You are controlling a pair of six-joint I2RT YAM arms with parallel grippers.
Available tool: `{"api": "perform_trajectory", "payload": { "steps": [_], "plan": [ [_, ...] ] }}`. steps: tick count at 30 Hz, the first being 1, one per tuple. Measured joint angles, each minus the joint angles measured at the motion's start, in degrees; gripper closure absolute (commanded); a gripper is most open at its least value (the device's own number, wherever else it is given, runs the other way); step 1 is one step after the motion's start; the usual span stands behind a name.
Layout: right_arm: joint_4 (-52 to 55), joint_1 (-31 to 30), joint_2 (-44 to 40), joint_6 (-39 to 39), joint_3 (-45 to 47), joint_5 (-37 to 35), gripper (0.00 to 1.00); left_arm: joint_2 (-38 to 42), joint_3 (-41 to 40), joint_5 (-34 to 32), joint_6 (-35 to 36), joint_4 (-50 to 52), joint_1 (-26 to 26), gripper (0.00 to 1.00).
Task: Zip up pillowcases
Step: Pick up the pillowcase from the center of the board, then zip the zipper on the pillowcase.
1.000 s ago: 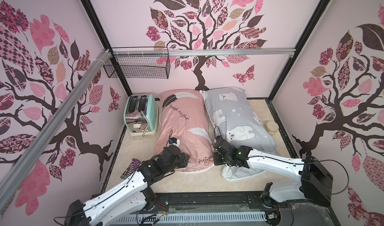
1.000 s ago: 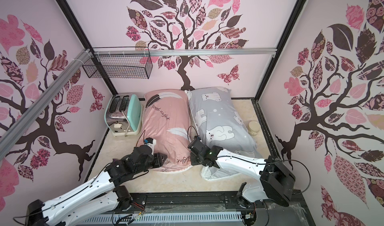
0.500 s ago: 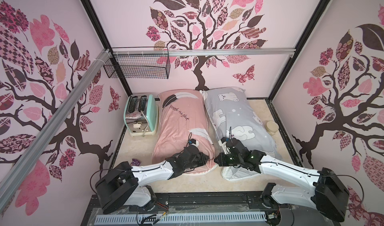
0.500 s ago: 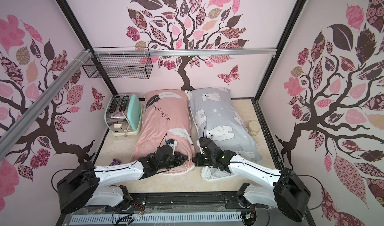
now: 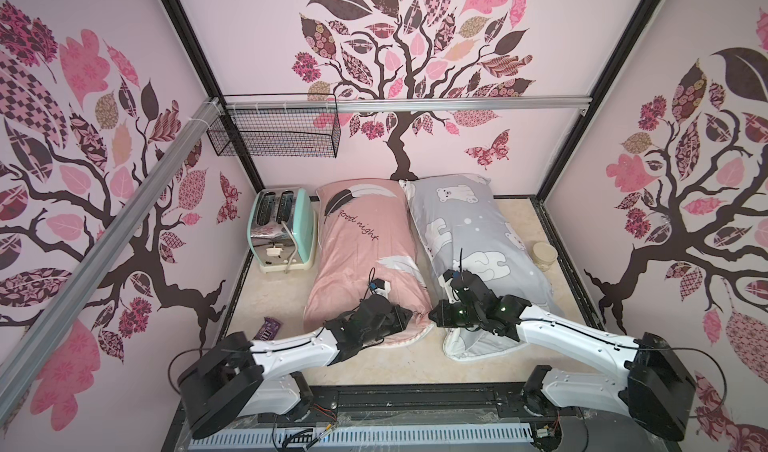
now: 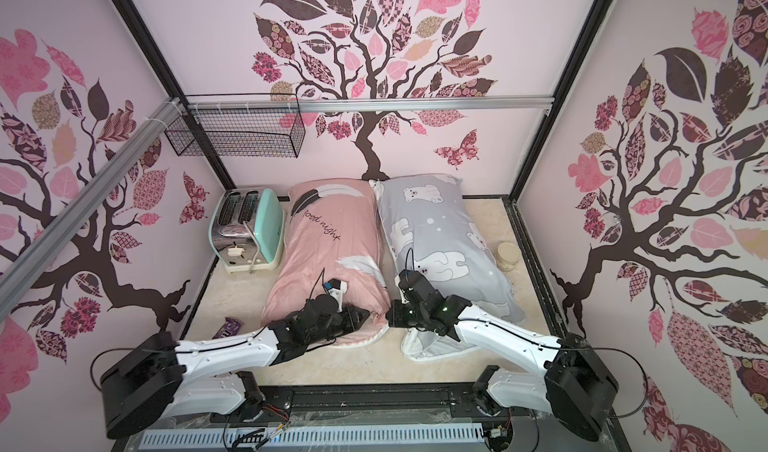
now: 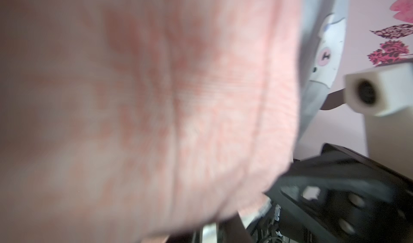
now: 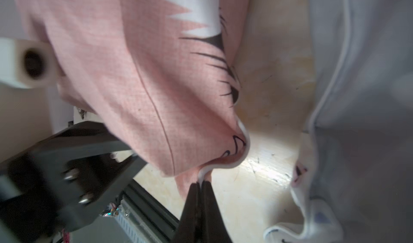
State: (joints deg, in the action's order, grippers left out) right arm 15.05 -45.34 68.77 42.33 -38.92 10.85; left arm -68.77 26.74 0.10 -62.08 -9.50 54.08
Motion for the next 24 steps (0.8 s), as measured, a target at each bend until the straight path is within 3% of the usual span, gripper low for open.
{"api": "perform_trajectory", "payload": {
  "steps": [4, 7, 24],
  "plan": [
    [1.4, 0.0, 1.4, -0.3, -0.1, -2.6, 1.00, 4.2, 1.3, -0.1, 0.9, 5.7, 1.2, 0.93],
    [1.5, 0.0, 1.7, -0.3, -0.1, -2.9, 1.00, 2.4, 3.5, 0.4, 0.7, 6.9, 3.8, 0.94],
    [-3.0, 0.1, -1.6, 1.9, 2.3, 3.4, 1.00, -22.7, 6.4, 6.3, -3.3, -14.4, 4.7, 0.98]
  ]
}}
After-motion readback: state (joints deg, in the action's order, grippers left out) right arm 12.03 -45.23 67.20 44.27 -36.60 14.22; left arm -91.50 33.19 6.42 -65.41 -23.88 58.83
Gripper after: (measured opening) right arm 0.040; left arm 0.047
